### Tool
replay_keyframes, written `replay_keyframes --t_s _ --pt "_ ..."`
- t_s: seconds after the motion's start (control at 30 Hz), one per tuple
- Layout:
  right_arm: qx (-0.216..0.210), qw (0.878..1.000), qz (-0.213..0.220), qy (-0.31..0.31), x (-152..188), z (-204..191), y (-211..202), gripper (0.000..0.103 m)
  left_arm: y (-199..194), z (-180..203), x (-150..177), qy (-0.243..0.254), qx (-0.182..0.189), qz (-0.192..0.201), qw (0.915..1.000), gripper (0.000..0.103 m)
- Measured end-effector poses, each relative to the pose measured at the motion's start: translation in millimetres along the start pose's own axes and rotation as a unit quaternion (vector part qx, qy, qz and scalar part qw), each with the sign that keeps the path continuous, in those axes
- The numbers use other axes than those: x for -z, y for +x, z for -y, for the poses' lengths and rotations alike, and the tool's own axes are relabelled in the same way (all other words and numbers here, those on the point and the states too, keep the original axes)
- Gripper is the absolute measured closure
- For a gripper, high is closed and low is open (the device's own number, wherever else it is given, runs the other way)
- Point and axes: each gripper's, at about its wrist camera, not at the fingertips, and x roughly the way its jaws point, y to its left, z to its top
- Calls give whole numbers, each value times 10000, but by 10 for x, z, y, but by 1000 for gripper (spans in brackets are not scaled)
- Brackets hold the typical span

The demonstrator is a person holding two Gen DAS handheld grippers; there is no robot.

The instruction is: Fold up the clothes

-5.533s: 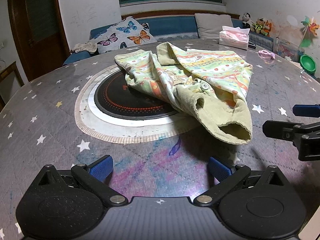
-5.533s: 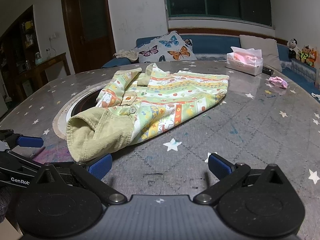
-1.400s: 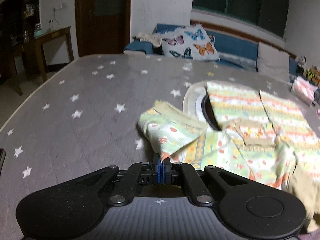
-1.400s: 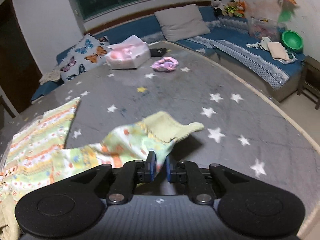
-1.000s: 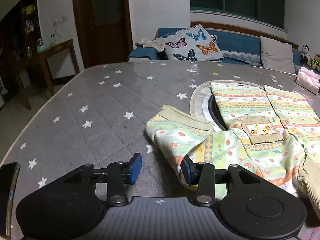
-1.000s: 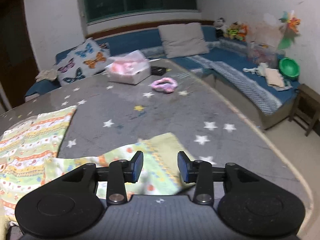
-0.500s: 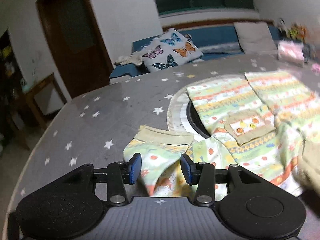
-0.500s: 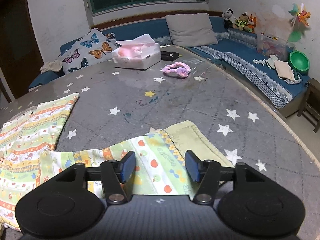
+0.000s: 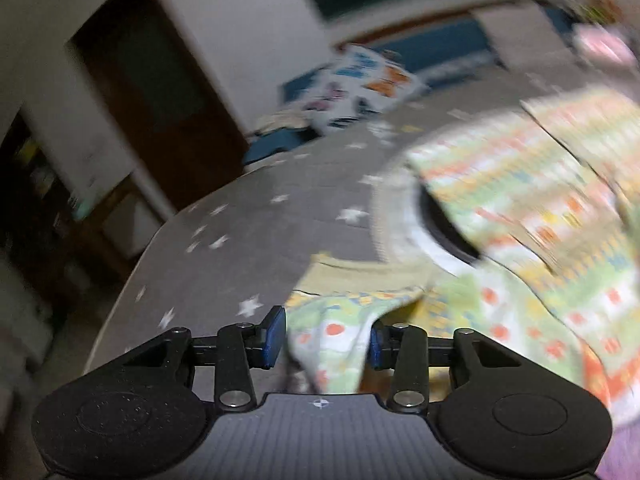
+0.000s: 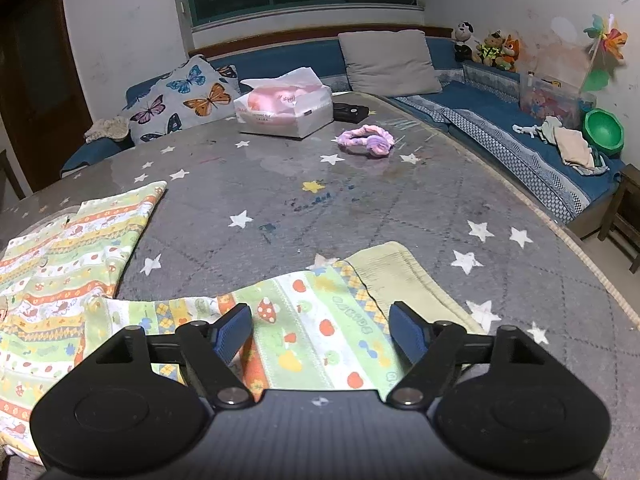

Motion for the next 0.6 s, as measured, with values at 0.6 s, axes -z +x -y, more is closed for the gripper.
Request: replay_keyframes --t_s 0.6 --pt "28 10000 -44 -39 -17 -30 11 22 -60 -1155 524 -2487 -701 -667 9637 56"
